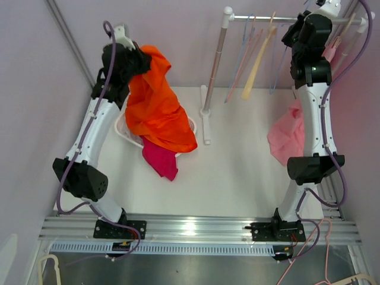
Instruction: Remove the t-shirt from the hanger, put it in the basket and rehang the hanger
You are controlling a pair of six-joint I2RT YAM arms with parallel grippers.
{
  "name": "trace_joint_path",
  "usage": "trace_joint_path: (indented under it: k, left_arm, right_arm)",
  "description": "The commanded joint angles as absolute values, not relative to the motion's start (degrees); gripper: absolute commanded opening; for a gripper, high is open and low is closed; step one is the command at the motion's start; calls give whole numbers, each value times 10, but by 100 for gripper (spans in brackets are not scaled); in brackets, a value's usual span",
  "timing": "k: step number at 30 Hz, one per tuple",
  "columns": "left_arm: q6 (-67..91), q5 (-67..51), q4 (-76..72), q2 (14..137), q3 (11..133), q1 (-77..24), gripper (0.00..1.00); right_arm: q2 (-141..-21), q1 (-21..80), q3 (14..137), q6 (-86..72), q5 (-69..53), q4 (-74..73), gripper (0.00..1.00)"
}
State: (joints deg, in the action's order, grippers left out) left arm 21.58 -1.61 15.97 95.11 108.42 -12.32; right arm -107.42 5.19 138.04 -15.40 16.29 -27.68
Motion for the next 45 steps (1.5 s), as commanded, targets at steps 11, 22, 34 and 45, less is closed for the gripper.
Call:
trace_joint_path:
  k: [11,22,34,45]
  left_arm:
    - [518,88,235,949,724,-131,1]
    - [529,-26,106,967,613,-113,15]
    - [528,-22,100,897,578,-119,99]
    - [461,152,292,708,733,-234,100]
  right_arm:
    - [-1142,35,1397,-162,75,-247,0]
    - [-1135,24,1399,-193,42,-337,0]
    - [-1114,26,1373,-185,38,-346,35]
    - [-996,32,1336,-156,191,-383,64]
